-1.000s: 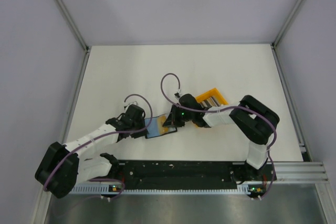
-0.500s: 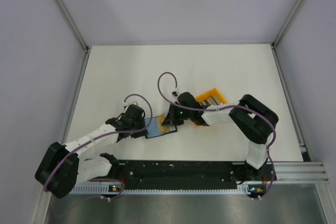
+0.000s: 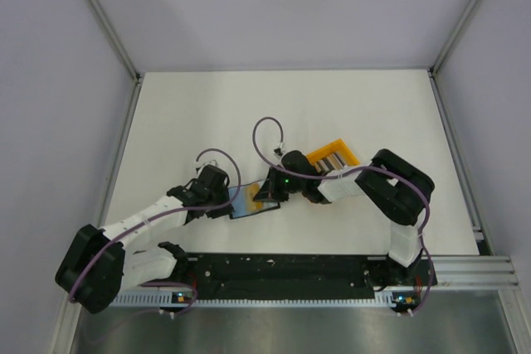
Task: Put the credit cards into the card holder
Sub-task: Insert the credit card into the card holder.
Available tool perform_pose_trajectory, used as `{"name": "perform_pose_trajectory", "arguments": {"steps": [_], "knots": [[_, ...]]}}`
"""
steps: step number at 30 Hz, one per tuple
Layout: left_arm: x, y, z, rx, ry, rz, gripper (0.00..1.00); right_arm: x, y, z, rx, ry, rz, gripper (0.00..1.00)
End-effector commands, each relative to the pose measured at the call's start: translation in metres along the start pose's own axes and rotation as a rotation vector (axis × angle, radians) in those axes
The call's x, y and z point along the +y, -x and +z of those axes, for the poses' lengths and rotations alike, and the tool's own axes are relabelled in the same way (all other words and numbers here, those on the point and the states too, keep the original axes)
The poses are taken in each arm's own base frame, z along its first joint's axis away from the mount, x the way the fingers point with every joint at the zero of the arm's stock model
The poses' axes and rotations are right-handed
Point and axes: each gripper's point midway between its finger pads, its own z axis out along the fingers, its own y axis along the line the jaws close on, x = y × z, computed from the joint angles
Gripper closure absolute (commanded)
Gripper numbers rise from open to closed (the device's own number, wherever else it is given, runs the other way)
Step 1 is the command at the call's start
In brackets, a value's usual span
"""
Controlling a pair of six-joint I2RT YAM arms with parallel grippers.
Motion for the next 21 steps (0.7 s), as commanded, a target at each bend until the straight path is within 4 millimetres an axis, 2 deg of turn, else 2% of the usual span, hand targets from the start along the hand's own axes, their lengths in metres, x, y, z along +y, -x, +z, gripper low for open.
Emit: {"name": "perform_pose_trajectory", "arguments": {"steps": [1,9,13,18,21], "knots": [[-0.006,-0.002,0.001,0.014,-0.026,0.001,0.76,-0.017,-0.03,0.003,0.067,-0.065,0.017,1.0],[-0.006,0.0,0.0,0.011,-0.028,0.002,0.78,-0.009,-0.037,0.007,0.098,-0.107,-0.031,0.98],[-0.006,0.0,-0.001,0.008,-0.021,0.005,0.8,-0.008,-0.033,0.006,0.092,-0.145,-0.058,0.87],[-0.004,0.001,-0.002,0.002,-0.016,0.008,0.8,-0.008,-0.008,-0.01,0.018,-0.242,-0.139,0.69],[-0.003,0.002,-0.003,0.0,-0.012,0.012,0.8,-0.006,0.001,-0.018,-0.004,-0.275,-0.181,0.65]]}}
